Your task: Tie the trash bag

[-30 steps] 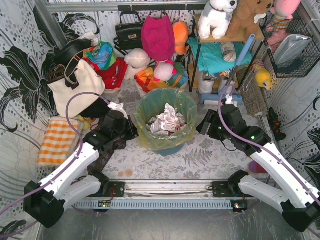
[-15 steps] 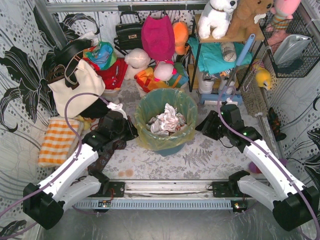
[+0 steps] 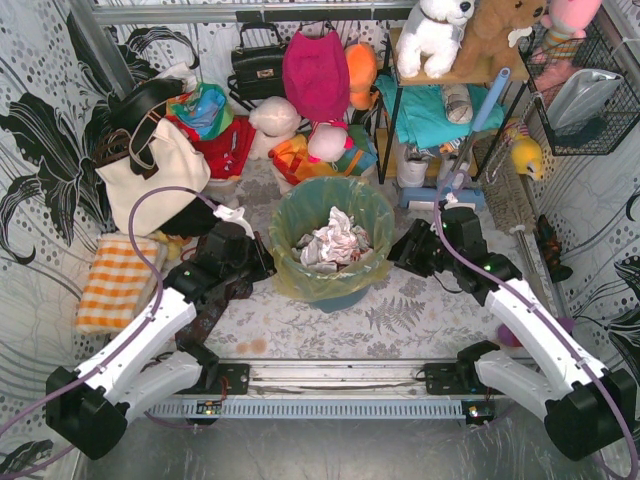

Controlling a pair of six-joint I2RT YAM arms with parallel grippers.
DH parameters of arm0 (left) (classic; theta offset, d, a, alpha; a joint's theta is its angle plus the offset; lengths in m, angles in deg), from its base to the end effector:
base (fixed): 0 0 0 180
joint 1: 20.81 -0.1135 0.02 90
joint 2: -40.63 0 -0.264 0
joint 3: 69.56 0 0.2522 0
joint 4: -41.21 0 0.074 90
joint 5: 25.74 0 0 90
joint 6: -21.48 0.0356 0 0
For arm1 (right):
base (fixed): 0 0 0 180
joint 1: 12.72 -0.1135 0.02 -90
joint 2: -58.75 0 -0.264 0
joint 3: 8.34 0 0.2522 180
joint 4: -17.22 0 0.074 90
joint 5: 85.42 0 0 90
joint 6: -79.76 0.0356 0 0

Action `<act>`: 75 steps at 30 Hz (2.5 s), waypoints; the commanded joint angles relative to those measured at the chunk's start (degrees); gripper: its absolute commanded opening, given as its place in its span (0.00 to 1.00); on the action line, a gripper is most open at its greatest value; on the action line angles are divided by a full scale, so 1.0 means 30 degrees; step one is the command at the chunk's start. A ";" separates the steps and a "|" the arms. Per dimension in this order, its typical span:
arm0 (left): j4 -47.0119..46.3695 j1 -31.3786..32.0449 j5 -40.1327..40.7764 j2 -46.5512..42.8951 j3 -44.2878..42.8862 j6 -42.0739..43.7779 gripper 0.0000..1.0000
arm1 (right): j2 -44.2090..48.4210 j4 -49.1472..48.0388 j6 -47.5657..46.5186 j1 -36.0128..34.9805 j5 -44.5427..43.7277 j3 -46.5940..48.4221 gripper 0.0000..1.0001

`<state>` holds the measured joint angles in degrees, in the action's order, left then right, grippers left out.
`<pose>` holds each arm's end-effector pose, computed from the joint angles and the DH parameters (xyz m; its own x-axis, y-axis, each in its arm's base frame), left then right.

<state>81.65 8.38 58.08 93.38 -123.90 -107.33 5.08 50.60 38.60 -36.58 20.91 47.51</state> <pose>0.1705 -0.0997 0.2620 -0.7765 -0.2800 -0.5645 0.0916 0.8362 -0.5407 0.1863 0.0933 0.2797 -0.7697 0.4496 -0.4533 -0.0436 0.6714 0.7398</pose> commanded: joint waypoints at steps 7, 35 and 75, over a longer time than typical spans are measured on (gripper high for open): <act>-0.0347 -0.0066 -0.0229 -0.0495 -0.0006 -0.0306 0.00 | -0.1201 -0.0739 -0.0634 0.0115 0.0866 0.0297 0.39; 0.1815 -0.0063 0.0257 -0.2496 -0.1448 -0.0629 0.00 | 0.0732 0.2161 -0.1478 0.0101 0.0229 0.2460 0.00; 0.4575 -0.0062 -0.0548 -0.3153 -0.4710 -0.1185 0.00 | 0.1832 0.5903 -0.2335 0.0101 -0.1337 0.5081 0.07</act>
<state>98.37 8.38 56.81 83.32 -141.95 -110.93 10.02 66.60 32.98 -36.52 19.49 67.38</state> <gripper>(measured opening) 0.009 0.003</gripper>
